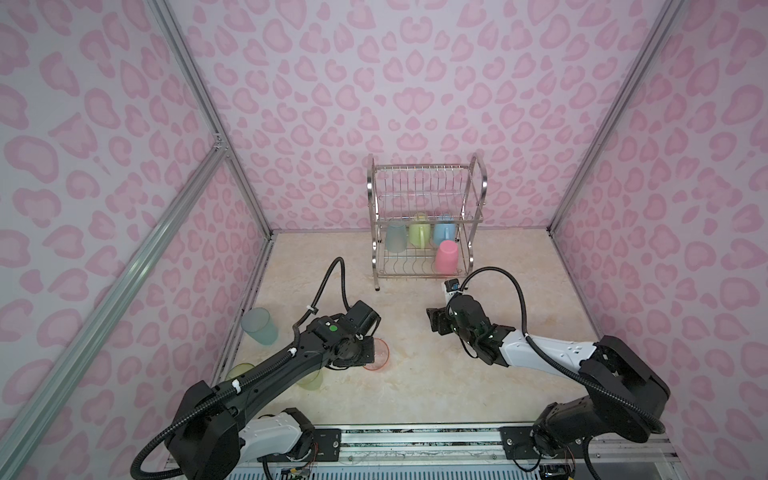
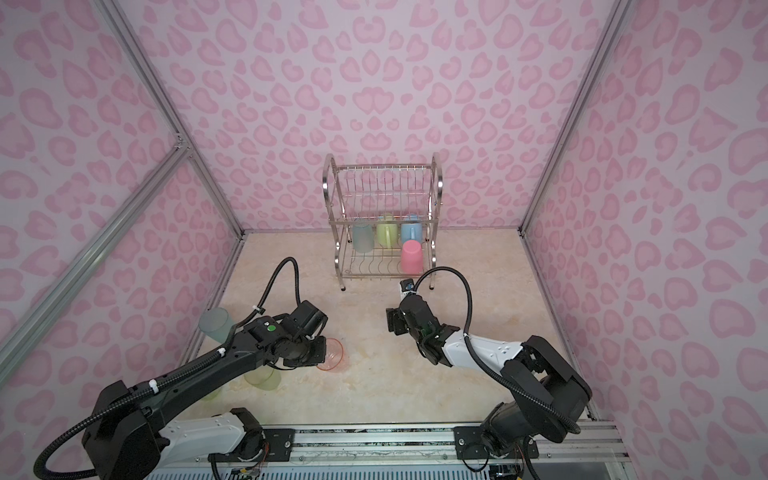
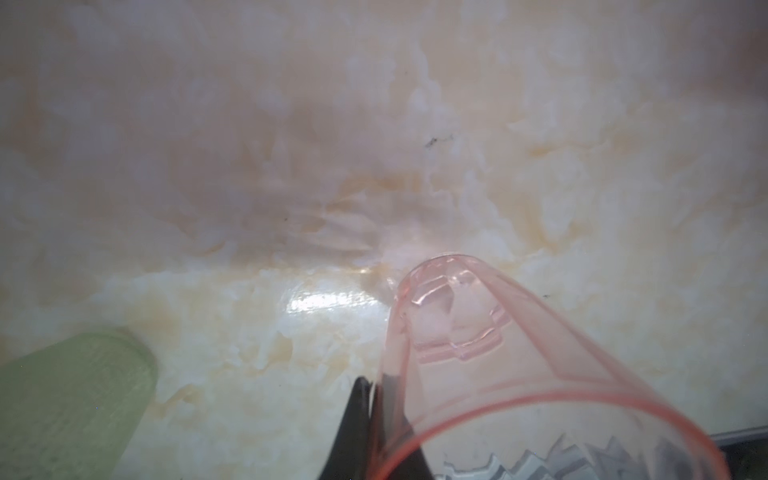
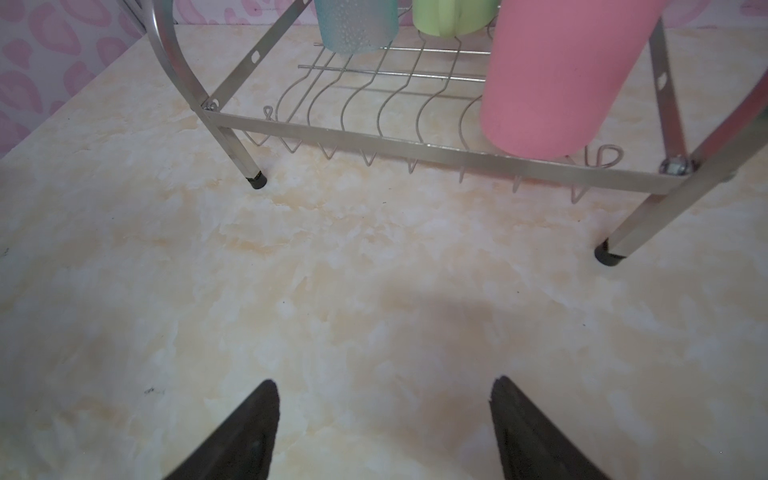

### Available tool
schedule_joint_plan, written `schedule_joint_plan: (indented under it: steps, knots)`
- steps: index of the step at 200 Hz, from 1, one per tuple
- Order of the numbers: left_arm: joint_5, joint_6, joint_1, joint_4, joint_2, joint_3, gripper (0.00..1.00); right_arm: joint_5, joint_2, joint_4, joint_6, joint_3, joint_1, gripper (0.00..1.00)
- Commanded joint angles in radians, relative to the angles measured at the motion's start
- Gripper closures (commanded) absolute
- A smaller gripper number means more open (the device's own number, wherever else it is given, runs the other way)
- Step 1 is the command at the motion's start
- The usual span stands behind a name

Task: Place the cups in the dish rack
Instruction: 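Lift the clear pink cup with the left gripper toward the right gripper while it approaches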

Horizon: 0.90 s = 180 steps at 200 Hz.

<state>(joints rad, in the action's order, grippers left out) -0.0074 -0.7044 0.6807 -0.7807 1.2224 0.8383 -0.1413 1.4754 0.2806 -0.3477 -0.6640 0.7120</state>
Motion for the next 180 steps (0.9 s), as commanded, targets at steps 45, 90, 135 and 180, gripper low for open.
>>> schedule_joint_plan:
  steps: [45,90,135,180]
  knots:
    - [0.295,0.067,-0.138,0.341,-0.062,-0.043,0.96,0.024,-0.011,0.021,-0.037,0.016,-0.023,0.20]
    - [0.415,0.069,-0.198,0.502,-0.069,-0.069,0.96,0.084,-0.035,0.047,-0.093,0.029,-0.041,0.17]
    - [0.481,0.057,-0.224,0.666,-0.058,-0.078,0.96,0.221,-0.026,0.133,-0.257,0.036,-0.095,0.13]
    - [0.506,0.057,-0.233,0.778,-0.013,-0.065,0.96,0.393,-0.029,0.149,-0.476,0.004,-0.176,0.11]
